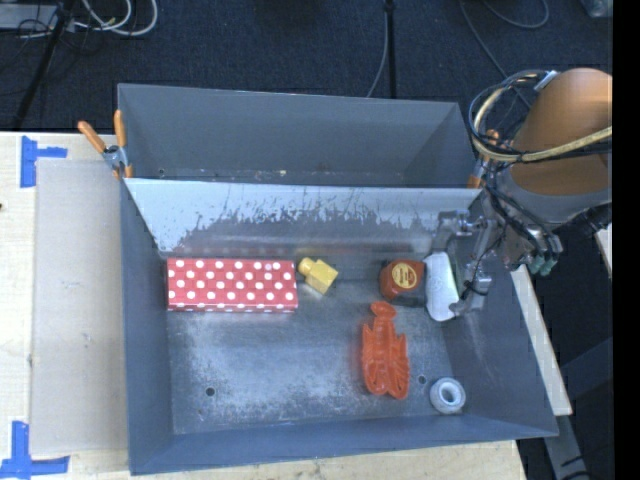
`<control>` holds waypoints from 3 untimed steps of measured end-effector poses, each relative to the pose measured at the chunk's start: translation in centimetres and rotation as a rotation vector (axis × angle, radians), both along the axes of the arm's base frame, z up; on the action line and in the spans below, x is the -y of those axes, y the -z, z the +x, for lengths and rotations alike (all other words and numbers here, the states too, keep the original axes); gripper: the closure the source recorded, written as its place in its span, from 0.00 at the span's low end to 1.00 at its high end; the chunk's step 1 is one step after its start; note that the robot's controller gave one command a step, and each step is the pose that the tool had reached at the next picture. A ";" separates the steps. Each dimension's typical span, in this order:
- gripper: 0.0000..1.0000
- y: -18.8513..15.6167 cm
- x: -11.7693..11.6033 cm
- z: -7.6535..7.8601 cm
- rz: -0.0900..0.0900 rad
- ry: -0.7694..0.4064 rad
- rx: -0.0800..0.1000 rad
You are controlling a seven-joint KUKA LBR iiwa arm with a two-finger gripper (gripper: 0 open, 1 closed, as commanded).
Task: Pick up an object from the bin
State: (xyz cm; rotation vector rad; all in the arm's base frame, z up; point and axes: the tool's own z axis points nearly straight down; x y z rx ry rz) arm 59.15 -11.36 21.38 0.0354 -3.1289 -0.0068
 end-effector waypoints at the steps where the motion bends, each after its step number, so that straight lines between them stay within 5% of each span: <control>1: 0.00 1.1 -1.9 1.0 -0.006 0.051 0.027; 2: 0.00 0.4 -3.4 -1.6 0.000 0.066 -0.009; 3: 0.00 -0.1 -4.3 -0.4 -0.005 0.082 0.032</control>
Offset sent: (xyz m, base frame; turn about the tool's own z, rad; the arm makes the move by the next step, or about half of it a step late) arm -0.0607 0.0625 0.1305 0.0852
